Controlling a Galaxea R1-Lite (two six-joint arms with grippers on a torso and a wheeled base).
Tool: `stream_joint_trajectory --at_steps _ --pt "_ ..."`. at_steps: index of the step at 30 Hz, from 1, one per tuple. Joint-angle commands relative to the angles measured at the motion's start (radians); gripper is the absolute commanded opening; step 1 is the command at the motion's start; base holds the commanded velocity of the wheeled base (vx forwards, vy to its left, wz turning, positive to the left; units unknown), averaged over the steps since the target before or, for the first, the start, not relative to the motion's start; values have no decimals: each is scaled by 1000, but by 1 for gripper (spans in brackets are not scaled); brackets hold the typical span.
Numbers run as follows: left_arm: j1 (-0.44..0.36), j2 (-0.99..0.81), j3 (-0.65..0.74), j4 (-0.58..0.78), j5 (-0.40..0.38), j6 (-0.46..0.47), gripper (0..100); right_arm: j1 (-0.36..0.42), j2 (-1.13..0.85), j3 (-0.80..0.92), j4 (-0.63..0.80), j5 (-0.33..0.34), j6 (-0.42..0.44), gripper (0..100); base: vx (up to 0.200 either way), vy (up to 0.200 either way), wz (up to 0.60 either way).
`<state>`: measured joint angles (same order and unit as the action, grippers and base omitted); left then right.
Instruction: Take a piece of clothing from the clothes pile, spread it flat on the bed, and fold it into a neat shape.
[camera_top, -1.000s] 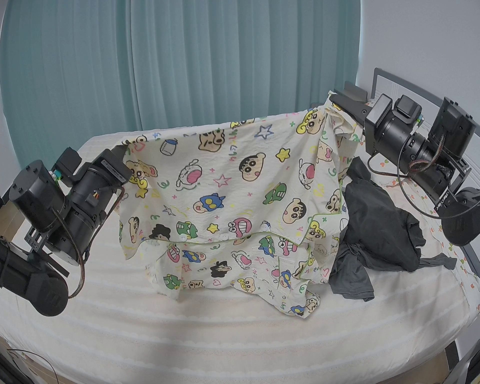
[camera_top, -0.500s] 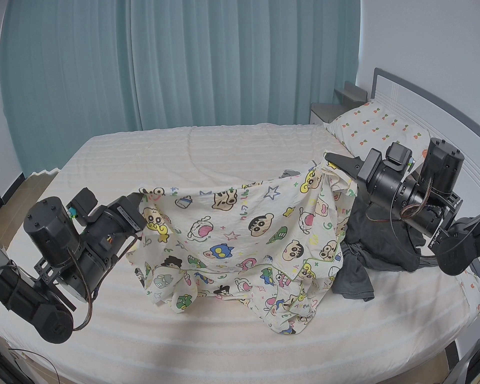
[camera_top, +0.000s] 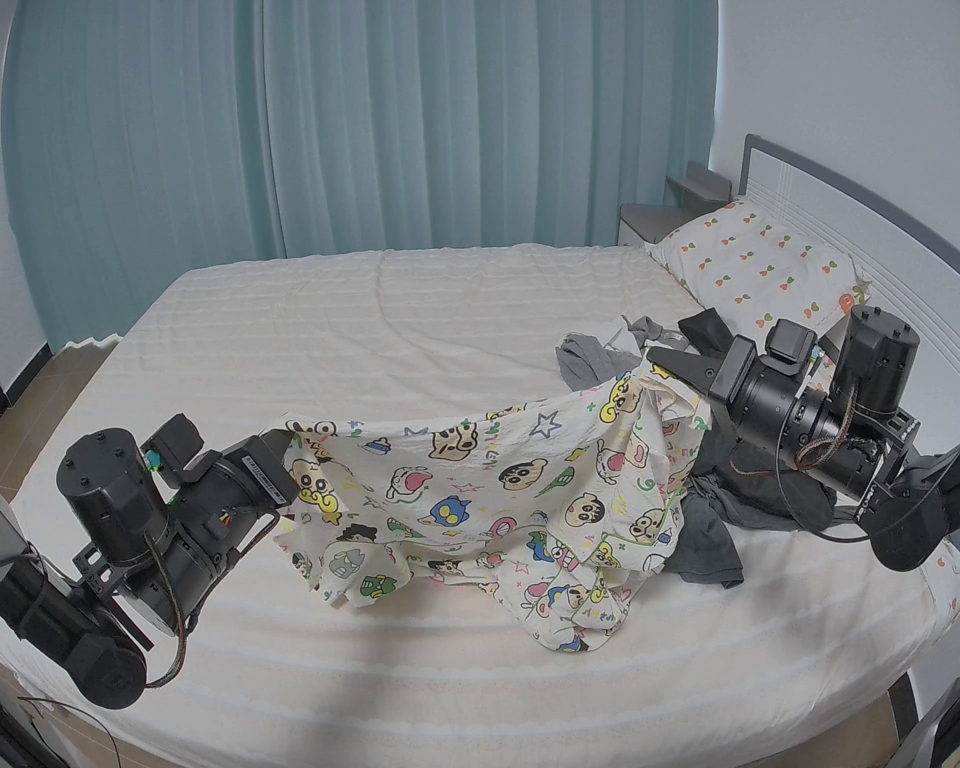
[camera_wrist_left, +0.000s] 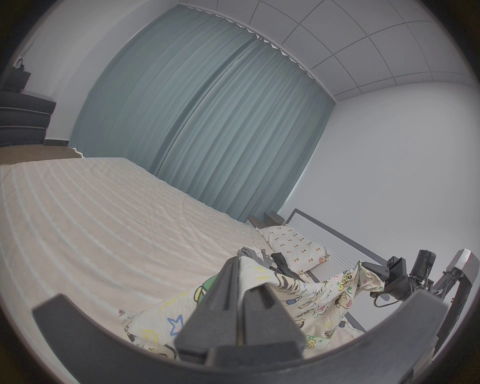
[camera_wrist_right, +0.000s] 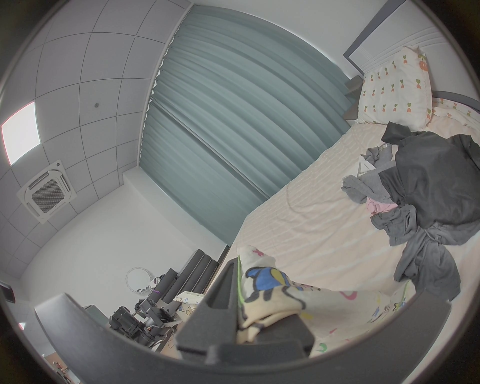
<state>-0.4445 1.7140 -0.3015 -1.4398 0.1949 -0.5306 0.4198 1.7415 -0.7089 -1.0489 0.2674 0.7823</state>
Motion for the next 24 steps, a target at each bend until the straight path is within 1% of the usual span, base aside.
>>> stream_joint_trajectory --at_steps 1,2,5,13,16,24 --pt "1 1 1 -1 1 -2 0 2 -14 2 1 1 0 0 -200 0 0" --pt "1 1 -1 -1 6 -2 0 4 -14 2 1 1 0 0 -200 0 0" --pt "0 12 -8 -1 34 1 0 11 -13 2 1 -1 0 0 0 0 0" --pt "12 25 -21 -5 40 -2 0 13 -13 2 1 1 0 0 0 0 0" --pt "16 25 -21 -5 35 1 0 13 -13 2 1 1 0 0 0 200 0" --pt "73 24 -36 -5 34 4 0 13 -16 0 1 -1 0 0 0 200 0"
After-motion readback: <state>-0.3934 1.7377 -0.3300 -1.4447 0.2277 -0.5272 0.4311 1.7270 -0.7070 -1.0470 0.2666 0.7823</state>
